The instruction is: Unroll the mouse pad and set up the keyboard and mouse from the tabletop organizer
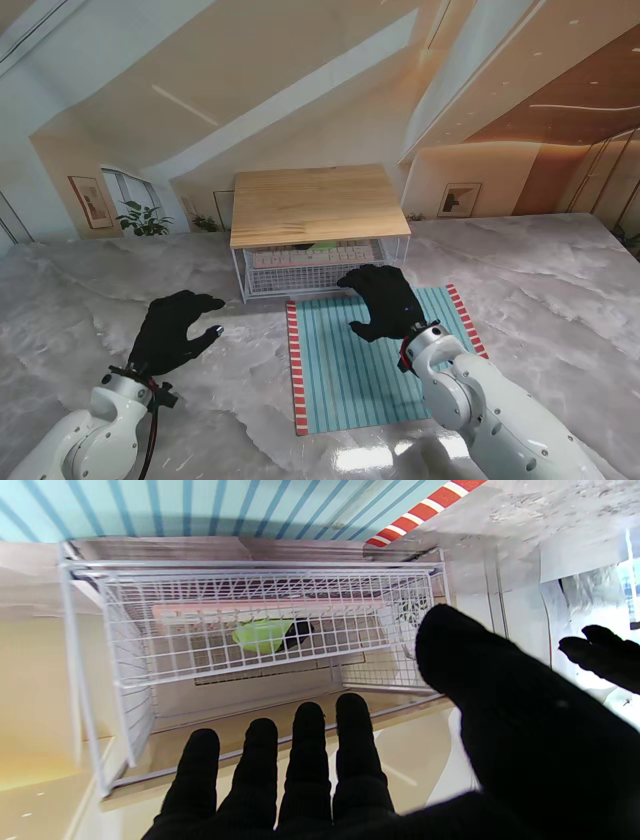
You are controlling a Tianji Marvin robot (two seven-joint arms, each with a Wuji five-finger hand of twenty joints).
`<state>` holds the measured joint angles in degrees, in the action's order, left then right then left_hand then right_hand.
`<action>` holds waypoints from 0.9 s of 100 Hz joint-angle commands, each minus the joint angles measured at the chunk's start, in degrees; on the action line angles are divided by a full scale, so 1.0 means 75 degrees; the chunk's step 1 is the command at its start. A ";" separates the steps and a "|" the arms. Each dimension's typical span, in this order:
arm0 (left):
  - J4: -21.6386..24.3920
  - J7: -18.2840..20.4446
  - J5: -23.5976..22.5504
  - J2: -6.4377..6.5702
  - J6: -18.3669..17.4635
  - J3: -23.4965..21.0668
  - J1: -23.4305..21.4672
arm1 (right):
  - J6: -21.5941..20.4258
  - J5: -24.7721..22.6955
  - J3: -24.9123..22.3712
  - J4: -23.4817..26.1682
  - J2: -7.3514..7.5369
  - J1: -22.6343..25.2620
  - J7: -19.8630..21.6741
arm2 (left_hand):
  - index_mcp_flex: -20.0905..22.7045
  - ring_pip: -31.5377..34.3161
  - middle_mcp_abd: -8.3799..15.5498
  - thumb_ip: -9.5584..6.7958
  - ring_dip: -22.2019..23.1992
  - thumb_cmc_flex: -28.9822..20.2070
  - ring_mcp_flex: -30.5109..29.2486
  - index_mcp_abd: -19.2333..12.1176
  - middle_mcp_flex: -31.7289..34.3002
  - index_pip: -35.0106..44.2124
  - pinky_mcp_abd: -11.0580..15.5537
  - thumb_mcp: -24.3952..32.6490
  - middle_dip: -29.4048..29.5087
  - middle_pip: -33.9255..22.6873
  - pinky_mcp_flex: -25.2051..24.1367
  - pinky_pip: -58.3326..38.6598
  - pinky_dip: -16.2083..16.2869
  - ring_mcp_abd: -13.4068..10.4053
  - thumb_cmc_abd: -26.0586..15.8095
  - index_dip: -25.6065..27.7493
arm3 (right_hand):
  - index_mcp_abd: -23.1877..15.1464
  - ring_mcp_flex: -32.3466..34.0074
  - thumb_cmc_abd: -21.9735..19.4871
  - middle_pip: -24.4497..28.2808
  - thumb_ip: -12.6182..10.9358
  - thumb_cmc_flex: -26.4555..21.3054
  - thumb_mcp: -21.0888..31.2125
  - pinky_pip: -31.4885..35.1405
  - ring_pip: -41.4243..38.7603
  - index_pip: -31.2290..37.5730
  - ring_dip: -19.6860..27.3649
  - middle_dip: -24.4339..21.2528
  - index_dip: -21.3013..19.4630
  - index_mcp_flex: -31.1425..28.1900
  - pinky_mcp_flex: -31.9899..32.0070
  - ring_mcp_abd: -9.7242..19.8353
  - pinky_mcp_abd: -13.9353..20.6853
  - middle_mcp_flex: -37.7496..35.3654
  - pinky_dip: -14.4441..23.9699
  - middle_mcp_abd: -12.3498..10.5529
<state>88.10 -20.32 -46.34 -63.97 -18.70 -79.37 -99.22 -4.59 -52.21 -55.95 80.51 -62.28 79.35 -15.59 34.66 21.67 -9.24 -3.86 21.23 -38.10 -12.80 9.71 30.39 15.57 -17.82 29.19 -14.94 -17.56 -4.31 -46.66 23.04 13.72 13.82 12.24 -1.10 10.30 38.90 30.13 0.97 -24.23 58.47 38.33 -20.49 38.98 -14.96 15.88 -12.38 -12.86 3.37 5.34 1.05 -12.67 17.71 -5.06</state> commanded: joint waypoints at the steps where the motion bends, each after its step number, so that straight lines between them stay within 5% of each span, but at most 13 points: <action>1: 0.0018 0.0090 -0.0013 -0.0034 -0.0046 -0.0034 -0.0081 | 0.0125 -0.0074 0.0204 -0.0112 -0.0137 -0.0270 0.0082 | -0.0077 -0.0074 -0.0032 0.0063 -0.0099 0.0164 0.0208 0.0033 -0.0297 -0.0107 0.0172 -0.0111 0.0002 0.0052 -0.0080 0.0099 -0.0063 -0.0279 -0.0063 -0.0096 | -0.0015 -0.0216 -0.0206 -0.0149 0.0036 0.0112 0.0103 -0.0258 0.0170 0.0022 0.0099 -0.0110 0.0085 0.0386 0.0106 0.0397 0.0281 0.0211 -0.0228 -0.0191; 90: 0.0091 0.0122 -0.0164 -0.0004 -0.0209 -0.0350 -0.0265 | 0.1488 0.0704 0.2764 -0.2061 -0.0786 -0.2681 -0.0316 | -0.0092 -0.0093 -0.0021 0.0032 -0.0104 0.0185 0.0201 0.0032 -0.0314 -0.0134 0.0181 -0.0122 0.0006 0.0055 -0.0075 0.0137 -0.0077 -0.0299 -0.0064 -0.0111 | 0.0121 -0.0212 -0.0367 -0.0078 0.0011 0.0086 0.0047 -0.0574 0.0077 0.0104 0.0049 -0.0052 0.0153 0.0364 0.0044 0.0339 0.0405 0.0211 -0.0420 -0.0062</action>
<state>88.32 -20.24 -47.46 -63.93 -20.05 -81.98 -100.81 6.16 -47.10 -35.92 65.79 -67.34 60.00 -18.48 34.66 21.58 -9.24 -3.86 20.88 -38.09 -12.36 9.74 30.39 15.42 -17.80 29.19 -14.94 -17.56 -4.31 -46.30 23.02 13.14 13.82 12.17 -0.85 10.31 37.79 29.63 0.97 -24.23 58.47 35.10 -20.39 38.99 -14.84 15.77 -11.75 -12.86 3.37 5.34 2.26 -12.67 16.42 -5.07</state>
